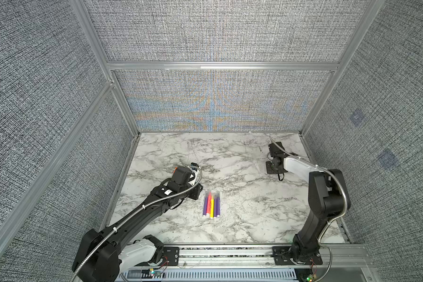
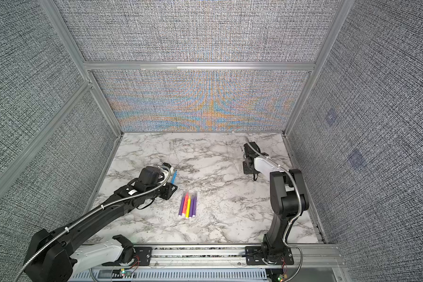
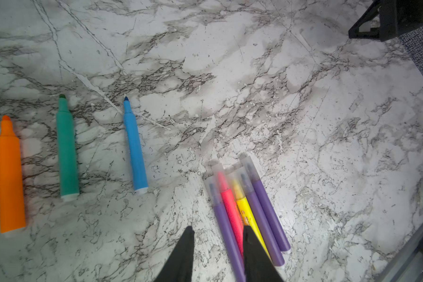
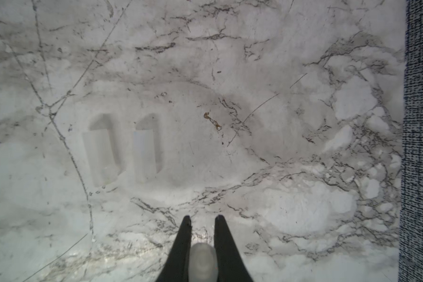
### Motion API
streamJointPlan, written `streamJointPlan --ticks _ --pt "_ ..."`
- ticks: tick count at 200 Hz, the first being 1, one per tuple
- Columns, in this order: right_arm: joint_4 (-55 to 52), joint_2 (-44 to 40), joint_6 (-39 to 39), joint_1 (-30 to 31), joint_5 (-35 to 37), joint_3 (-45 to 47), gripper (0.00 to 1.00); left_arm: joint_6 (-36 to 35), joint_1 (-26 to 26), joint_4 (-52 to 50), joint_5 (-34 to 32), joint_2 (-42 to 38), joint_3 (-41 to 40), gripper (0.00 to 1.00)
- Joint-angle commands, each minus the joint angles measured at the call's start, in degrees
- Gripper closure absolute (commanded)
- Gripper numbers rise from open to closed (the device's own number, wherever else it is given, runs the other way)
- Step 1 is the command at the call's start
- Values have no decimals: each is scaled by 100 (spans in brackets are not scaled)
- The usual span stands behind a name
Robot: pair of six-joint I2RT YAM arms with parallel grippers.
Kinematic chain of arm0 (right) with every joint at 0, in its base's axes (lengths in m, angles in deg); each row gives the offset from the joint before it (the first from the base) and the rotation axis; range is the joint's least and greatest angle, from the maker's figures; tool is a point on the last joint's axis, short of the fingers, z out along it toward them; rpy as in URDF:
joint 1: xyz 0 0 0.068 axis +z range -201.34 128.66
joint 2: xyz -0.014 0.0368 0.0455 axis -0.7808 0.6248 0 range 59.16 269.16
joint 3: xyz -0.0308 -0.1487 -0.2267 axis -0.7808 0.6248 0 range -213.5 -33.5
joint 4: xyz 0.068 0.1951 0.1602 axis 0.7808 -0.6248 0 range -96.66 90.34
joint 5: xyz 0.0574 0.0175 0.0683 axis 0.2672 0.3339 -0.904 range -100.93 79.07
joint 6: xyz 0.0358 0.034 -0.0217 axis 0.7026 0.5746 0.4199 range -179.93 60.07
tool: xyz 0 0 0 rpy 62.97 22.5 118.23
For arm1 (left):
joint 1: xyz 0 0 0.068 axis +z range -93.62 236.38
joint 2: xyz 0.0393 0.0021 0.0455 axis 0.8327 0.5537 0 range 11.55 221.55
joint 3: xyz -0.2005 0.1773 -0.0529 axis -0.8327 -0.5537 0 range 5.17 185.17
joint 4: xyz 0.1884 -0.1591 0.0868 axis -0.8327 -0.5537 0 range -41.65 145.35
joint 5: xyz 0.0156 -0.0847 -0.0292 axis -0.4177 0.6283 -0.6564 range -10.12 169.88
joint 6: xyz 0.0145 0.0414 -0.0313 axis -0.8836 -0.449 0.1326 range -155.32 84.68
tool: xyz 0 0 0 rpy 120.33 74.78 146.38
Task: Remove pen caps from pens
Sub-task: Place the pen cap at the top-right of the table.
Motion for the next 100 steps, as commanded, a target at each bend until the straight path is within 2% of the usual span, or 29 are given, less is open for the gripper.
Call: streamJointPlan --ticks 1,47,100 --pt "-120 35 26 -23 61 -45 89 85 -128 263 -41 -50 -80 65" --pt "-123 322 9 -59 -20 -140 74 103 -195 372 2 -182 -338 65" --pt "-158 454 -18 -131 -116 -188 68 136 -246 401 16 -225 -401 62"
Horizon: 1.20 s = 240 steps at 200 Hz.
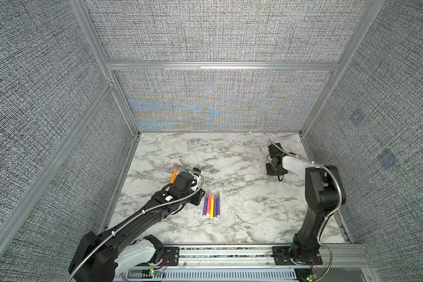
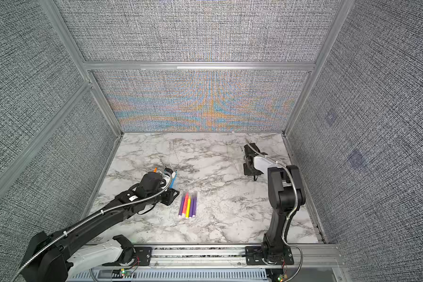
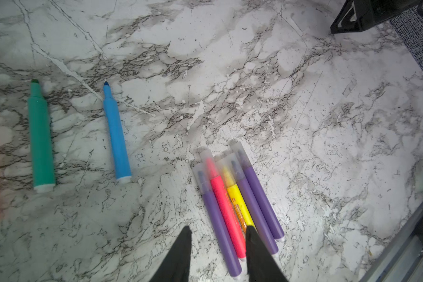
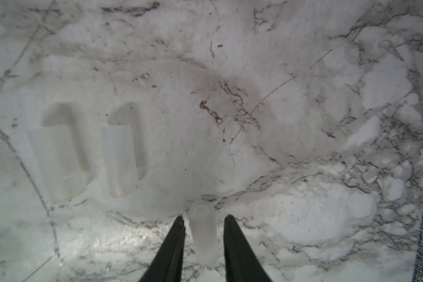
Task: Remove pen caps from pens
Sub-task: Place the pen cap at the top-right of the table, then pick up the pen from the center of the table.
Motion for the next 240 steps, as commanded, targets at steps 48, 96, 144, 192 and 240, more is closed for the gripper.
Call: streamJointPlan --ticks 48,96,144,192,240 --pt "290 -1035 -44 211 11 436 62 542 -300 363 -427 340 -307 61" --pt "523 -2148 -3 629 259 961 60 910 -606 281 -899 785 -376 62" --pt "631 -2652 44 777 283 1209 60 1089 -853 337 -1044 1558 -163 63" --pt "674 -2591 44 831 289 1202 60 1136 -985 223 -1191 2134 165 63" --pt "703 -2603 53 853 264 1224 60 1252 -1068 -88 -1433 2610 441 63"
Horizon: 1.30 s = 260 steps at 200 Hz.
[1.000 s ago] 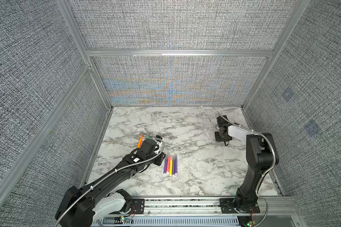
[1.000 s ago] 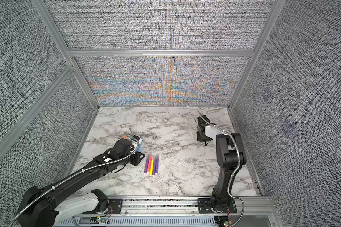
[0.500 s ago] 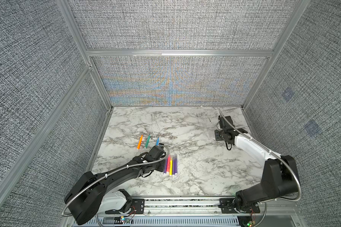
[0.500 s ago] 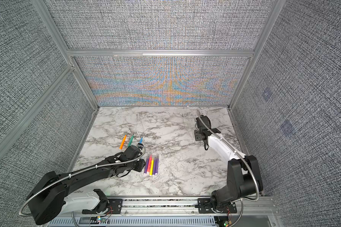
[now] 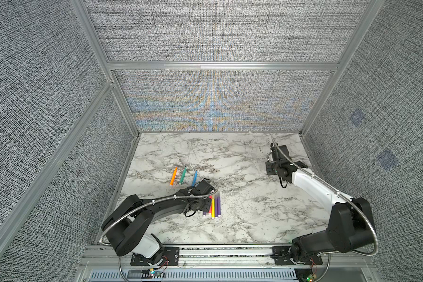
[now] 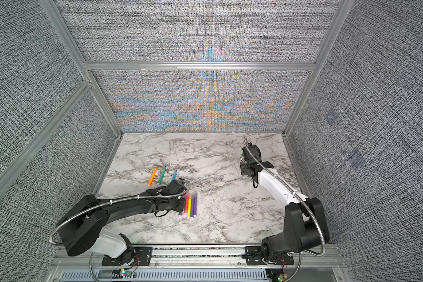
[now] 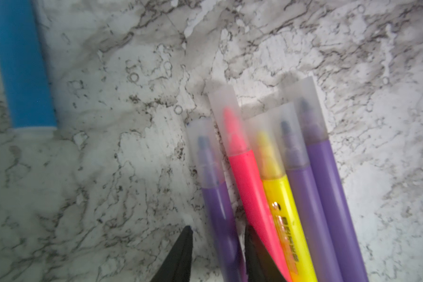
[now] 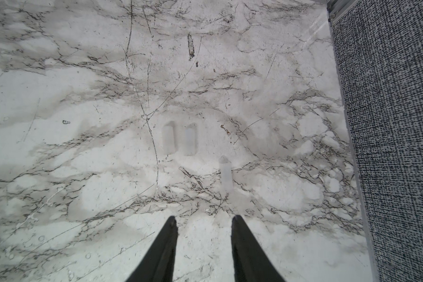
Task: Remove pen caps from pens
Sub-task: Pick up the pen from the center of the table.
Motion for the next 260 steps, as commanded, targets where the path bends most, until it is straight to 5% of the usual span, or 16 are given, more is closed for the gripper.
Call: streamJointPlan --ticks 1,120,183,217,260 --pt "138 -16 42 19 66 9 60 97 -21 -159 -184 112 81 63" --pt "114 90 24 48 148 -34 60 237 -52 -185 116 393 -199 76" --pt "157 -247 54 38 194 94 60 210 -58 170 201 347 -380 96" --pt "972 -1078 211 201 -1057 808 60 181 -54 406 14 -542 -585 98" --pt "3604 -2659 717 907 -3352 2688 58 87 -64 678 -49 -2464 -964 98"
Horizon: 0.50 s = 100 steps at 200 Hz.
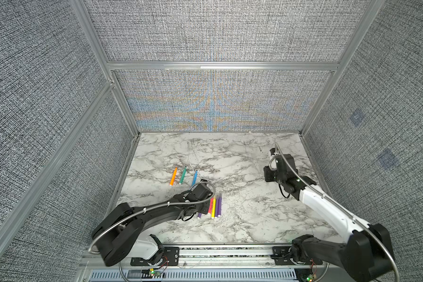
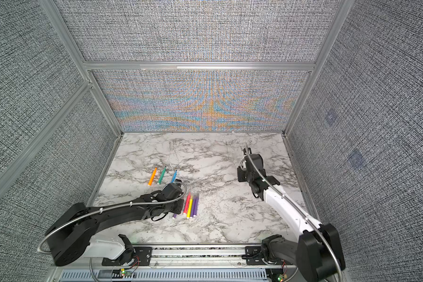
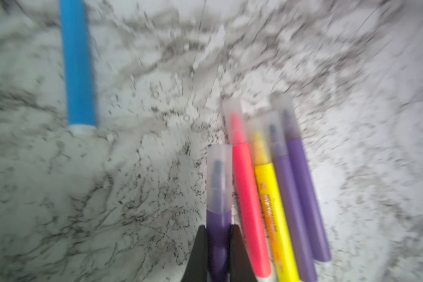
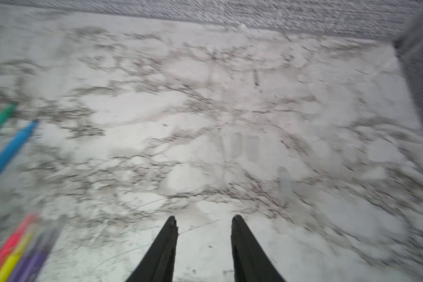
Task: Remove pen caps from pens
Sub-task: Pick up the pen from the center of the table.
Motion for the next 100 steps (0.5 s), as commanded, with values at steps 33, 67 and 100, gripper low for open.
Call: streamJointPlan --ticks 33,67,100 --pt "4732 -1158 1385 1007 -2358 2113 57 -44 -1 1276 1050 -2361 -1038 98" --pt "6104 -926 1722 1799 -2352 2427 57 132 1 2102 1605 -3606 -1784 99" --pt "6367 -401 1611 2377 -2219 2078 57 190 5 2314 1965 -4239 -2056 100"
